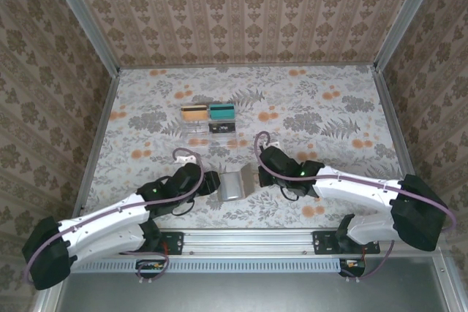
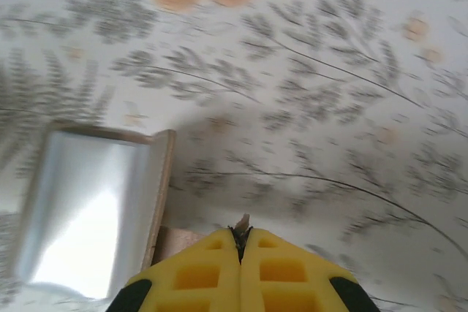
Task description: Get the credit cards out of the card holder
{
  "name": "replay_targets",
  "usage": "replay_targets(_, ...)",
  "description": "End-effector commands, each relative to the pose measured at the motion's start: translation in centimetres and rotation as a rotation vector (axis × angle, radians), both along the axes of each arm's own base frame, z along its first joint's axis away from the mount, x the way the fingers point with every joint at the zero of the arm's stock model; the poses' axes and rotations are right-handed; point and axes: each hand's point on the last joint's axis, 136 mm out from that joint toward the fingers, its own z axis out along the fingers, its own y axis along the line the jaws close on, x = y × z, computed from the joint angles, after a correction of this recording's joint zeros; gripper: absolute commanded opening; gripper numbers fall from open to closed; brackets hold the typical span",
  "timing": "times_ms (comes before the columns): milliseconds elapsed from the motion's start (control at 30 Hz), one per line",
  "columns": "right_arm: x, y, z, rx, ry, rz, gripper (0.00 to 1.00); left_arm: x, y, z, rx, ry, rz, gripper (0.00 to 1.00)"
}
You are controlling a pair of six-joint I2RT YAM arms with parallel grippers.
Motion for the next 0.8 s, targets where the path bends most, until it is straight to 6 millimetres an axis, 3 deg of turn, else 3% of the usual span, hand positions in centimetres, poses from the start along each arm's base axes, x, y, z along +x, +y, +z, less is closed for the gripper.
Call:
replay_targets(0, -0.4, -3.1, -2.3, -0.12, 0.027, -0.071, 0.0, 0.4, -2.0, 1.1, -0.054, -0.019, -0.044, 0.5)
replay_targets(67, -0.3, -3.3, -3.2, -0.154, 0.047, -0.079, 0.0, 0.3, -2.9, 1.0, -0.057, -0.014, -0.068, 0.43)
replay_targets(167, -0.3, -3.8, -4.5, -0.218, 0.08, -0.101, 0.02, 0.2, -4.5, 0.8, -0.057, -0.006, -0.109, 0.42)
replay_targets(233, -0.3, -3.2, -4.4, -0.207, 0.078, -0.085, 0.15, 0.3, -5.4, 0.9, -0.043, -0.004, -0.132, 0.41)
replay_targets(267, -0.3, -3.1, -4.1, -0.197, 0.072, -0.082, 0.23, 0.4, -5.6, 0.8, -0.028, -0.004, -0.136, 0.41)
replay_targets(333, -0.3, -3.0, -3.5, -0.187, 0.064, -0.08, 0.24, 0.5, -6.3, 0.6, -0.018, 0.001, -0.148, 0.39)
replay_targets(367, -0.2, -2.9, -2.3, -0.158, 0.041, -0.082, 0.25, 0.5, -6.6, 0.5, -0.019, 0.003, -0.152, 0.39)
replay_targets(467, -0.3, -3.1, -0.3, -0.118, 0.01, -0.088, 0.37, 0.6, -7.5, -0.3, -0.005, 0.024, -0.167, 0.34)
replay_targets(600, -0.7, -2.8, 2.0, -0.035, -0.017, -0.07, 0.46, 0.7, -8.7, -1.3, 0.027, 0.047, -0.192, 0.33)
replay_targets(767, -1.1, -0.9, 2.3, 0.043, 0.006, -0.004, 0.57, 0.8, -9.6, -2.0, 0.061, 0.063, -0.207, 0.3)
